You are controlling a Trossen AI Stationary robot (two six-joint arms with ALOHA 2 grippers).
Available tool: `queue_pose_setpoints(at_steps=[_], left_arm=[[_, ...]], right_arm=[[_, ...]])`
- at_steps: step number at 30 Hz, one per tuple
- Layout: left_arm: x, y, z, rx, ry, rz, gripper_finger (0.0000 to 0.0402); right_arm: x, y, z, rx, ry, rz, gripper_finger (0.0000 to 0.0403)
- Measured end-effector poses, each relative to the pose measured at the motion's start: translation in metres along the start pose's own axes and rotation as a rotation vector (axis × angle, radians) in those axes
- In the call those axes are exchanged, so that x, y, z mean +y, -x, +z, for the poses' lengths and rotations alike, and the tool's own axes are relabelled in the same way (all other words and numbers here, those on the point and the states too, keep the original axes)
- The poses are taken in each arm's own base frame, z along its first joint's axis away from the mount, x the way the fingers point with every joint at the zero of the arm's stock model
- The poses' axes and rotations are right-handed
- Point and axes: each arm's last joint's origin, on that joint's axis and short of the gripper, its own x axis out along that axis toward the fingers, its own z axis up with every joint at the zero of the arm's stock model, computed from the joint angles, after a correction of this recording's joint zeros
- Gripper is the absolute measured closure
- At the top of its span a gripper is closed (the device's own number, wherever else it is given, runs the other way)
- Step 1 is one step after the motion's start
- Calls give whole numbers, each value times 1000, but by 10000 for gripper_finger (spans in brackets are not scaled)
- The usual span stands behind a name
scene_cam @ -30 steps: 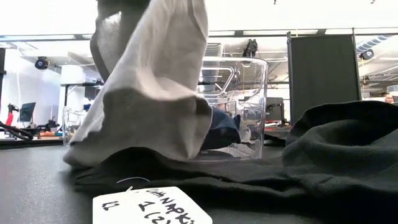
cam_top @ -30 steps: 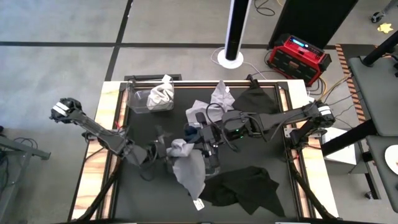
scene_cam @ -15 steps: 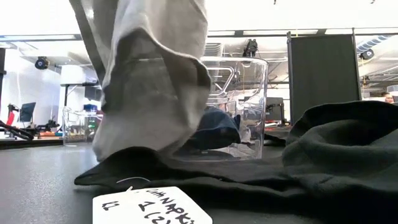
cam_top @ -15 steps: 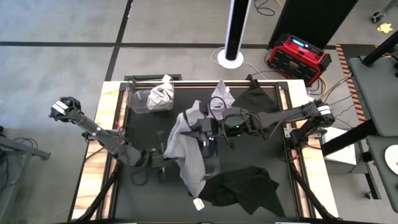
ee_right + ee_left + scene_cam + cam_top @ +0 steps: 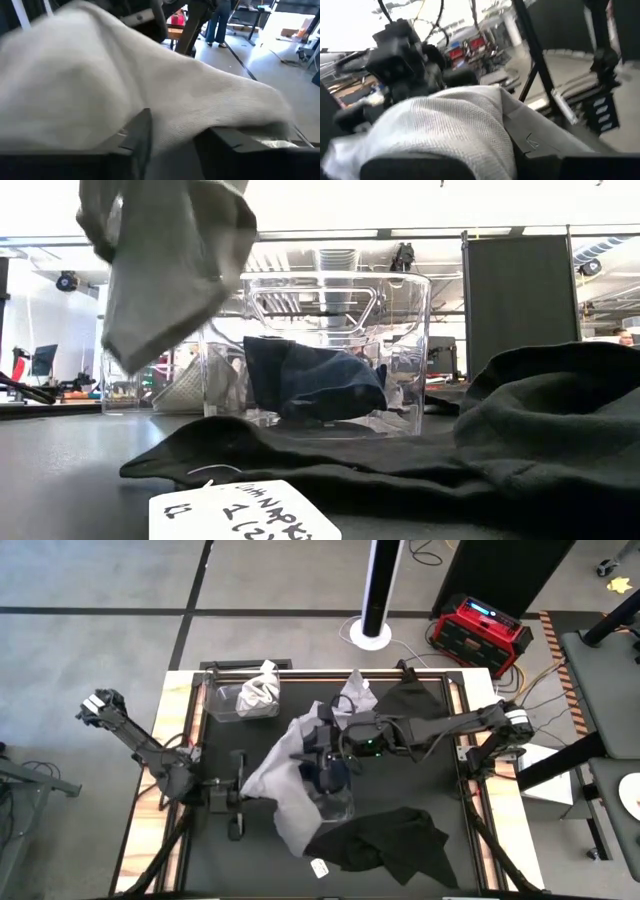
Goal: Sort towels by color in basket
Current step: Put the bottom gray towel into the top transparent bin
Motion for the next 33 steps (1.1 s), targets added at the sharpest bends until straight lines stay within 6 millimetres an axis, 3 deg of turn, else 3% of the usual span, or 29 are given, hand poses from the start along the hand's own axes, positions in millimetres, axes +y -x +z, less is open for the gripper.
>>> queue_pose_setpoints(at_steps=[5,12,19,24,33], left_arm=[[3,5,6,-32,36,5,401],[15,12,8,49,117,229,401],[22,19,-1,203,185,513,401],[18,18,-10,251,176,556,401],[10,10,-16,252,164,510,401]], right_arm=[[-12,6,0,32,-22,-29,190],[-27,25,7,76,-37,-63,120],[-17,33,13,67,36,-32,99],[-6,32,14,47,119,-2,103],[-2,-6,-7,36,156,-3,91]])
